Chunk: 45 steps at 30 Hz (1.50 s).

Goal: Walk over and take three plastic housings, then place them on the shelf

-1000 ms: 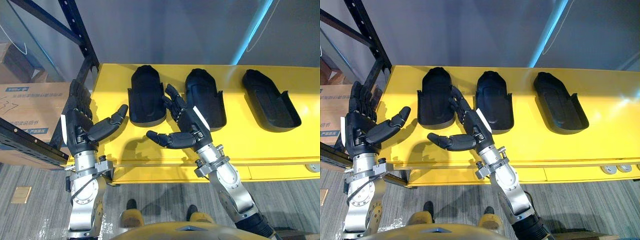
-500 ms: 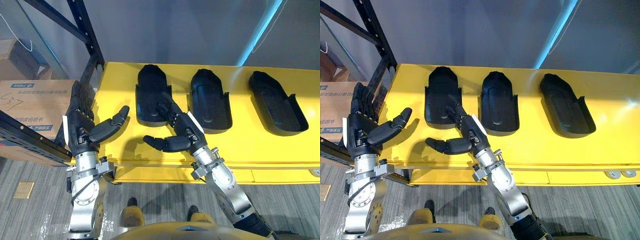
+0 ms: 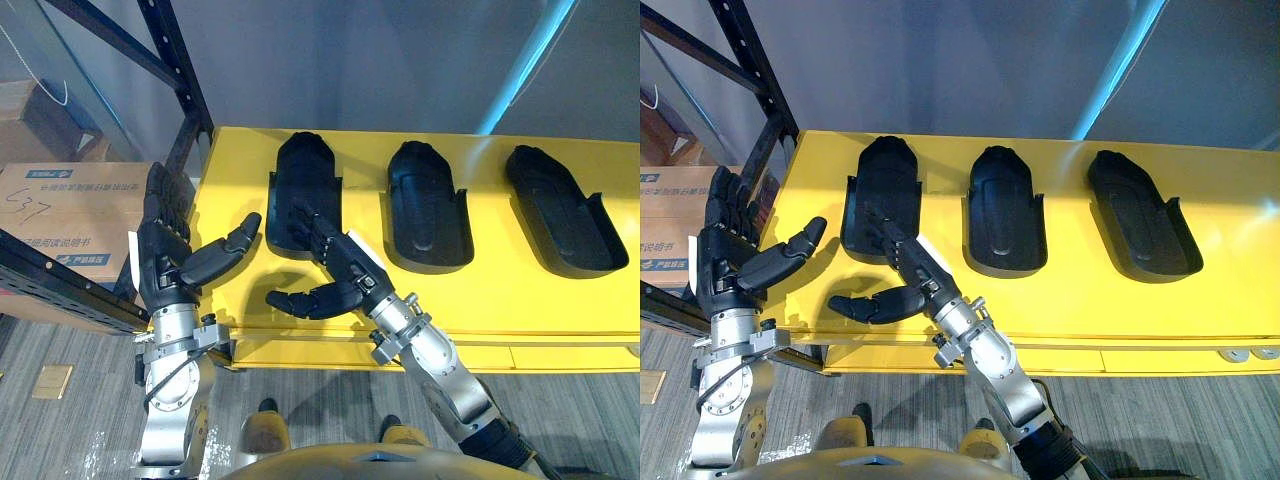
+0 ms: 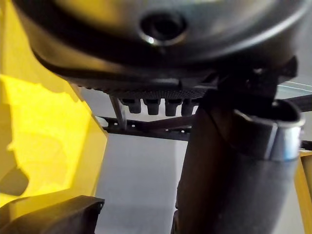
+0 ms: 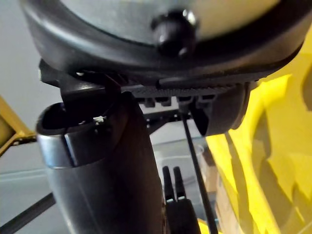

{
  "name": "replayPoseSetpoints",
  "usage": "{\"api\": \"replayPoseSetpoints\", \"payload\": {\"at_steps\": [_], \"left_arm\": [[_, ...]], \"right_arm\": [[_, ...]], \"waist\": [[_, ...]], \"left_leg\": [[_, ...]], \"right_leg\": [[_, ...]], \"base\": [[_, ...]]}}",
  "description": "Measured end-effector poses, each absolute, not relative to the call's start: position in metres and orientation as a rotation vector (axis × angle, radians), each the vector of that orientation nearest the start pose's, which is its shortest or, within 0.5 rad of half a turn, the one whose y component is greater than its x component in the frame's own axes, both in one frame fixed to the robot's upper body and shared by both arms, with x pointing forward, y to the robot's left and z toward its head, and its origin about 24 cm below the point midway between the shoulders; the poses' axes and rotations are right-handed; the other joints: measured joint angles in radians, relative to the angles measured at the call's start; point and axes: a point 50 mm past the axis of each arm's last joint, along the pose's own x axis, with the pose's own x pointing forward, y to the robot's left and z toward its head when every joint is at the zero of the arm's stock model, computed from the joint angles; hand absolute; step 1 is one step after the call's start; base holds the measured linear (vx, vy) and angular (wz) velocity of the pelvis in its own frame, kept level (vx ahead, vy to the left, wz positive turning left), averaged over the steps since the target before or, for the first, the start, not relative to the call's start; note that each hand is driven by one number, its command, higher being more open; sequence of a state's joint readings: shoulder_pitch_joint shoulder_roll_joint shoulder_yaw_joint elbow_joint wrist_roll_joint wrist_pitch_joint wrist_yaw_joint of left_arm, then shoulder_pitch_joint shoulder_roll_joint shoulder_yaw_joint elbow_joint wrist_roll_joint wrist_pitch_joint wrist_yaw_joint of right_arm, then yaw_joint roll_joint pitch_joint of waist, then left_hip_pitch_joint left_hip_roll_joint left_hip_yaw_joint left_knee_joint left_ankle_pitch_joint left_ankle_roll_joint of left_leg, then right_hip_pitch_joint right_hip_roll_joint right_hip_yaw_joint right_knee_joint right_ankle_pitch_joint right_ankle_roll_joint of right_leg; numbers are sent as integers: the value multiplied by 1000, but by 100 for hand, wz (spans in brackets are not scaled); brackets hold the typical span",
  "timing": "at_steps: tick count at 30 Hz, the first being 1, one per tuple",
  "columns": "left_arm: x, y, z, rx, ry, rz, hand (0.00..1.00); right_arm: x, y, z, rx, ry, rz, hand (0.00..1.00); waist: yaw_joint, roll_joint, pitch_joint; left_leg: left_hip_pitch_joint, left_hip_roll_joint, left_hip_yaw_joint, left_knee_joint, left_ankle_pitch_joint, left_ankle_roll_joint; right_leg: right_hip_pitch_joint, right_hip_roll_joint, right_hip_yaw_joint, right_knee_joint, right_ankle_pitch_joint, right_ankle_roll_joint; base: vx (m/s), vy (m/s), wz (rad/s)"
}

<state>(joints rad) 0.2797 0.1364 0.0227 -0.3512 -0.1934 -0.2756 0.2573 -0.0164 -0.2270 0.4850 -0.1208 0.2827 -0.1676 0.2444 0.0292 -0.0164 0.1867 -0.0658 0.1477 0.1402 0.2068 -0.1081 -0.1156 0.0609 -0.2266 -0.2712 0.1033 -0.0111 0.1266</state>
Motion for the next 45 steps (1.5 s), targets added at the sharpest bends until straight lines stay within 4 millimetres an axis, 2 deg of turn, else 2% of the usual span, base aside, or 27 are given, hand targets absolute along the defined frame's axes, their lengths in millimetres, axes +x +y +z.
{"api": "replayPoseSetpoints", "payload": {"at_steps": [11, 18, 20, 24, 28, 31, 34, 38, 41, 45], "left_arm": [[191, 196, 91, -88, -349, 286, 100], [191, 195, 91, -85, -349, 269, 100], [191, 194, 91, -84, -349, 261, 100], [191, 193, 90, -86, -343, 253, 100], [191, 188, 89, -92, -337, 232, 100], [192, 184, 86, -92, -316, 213, 100], [194, 182, 80, -82, -246, 204, 100], [195, 183, 71, -75, -183, 205, 100], [196, 184, 58, -61, -99, 217, 100], [195, 185, 52, -22, -65, 224, 100]], "right_arm": [[214, -52, 65, 112, -165, 791, 100], [217, -57, 61, 116, -156, 707, 100], [220, -63, 61, 118, -156, 645, 100], [222, -90, 69, 152, -196, 459, 100], [217, -104, 87, 164, -289, 398, 100], [212, -106, 97, 175, -352, 396, 100], [210, -110, 103, 182, -410, 380, 100], [208, -124, 112, 181, -466, 292, 100], [209, -141, 119, 171, -500, 188, 100], [207, -163, 117, 146, -494, 65, 100]], "waist": [[19, 7, -4], [22, 7, -28], [22, 6, -33], [22, 5, -39], [3, 2, -63], [-14, 5, -79], [-24, 11, -93], [-29, 13, -96], [-35, 12, -96], [-38, 12, -97]], "left_leg": [[2, 0, 0, -1, -2, 4], [4, -2, 6, -3, 3, 4], [6, -4, 14, -5, 14, 2], [40, -7, 35, -58, 49, -3], [55, -1, 63, -92, 50, -11], [80, 14, 107, -125, 68, -11], [97, 20, 113, -167, 97, -16], [118, 20, 117, -217, 135, -20], [129, 19, 123, -245, 151, -21], [129, 19, 128, -268, 165, -22]], "right_leg": [[8, -2, -5, 0, 2, 2], [10, -6, -6, 0, 7, 6], [11, -8, -5, -1, 7, 6], [12, -9, 4, -5, 7, 6], [17, -1, 14, -38, 8, 7], [17, 10, 32, -50, 8, 7], [14, 22, 32, -52, 7, 7], [10, 28, 32, -52, 7, 7], [5, 31, 34, -53, 8, 7], [-10, 35, 39, -53, 8, 7]], "base": [[-6, -1, 2], [-3, 0, 1], [0, 0, 0], [-19, -10, -6], [-62, -35, -17], [-40, -39, -17], [-19, -40, -3], [0, -9, 0], [0, 0, 0], [2, -1, -2]]}}
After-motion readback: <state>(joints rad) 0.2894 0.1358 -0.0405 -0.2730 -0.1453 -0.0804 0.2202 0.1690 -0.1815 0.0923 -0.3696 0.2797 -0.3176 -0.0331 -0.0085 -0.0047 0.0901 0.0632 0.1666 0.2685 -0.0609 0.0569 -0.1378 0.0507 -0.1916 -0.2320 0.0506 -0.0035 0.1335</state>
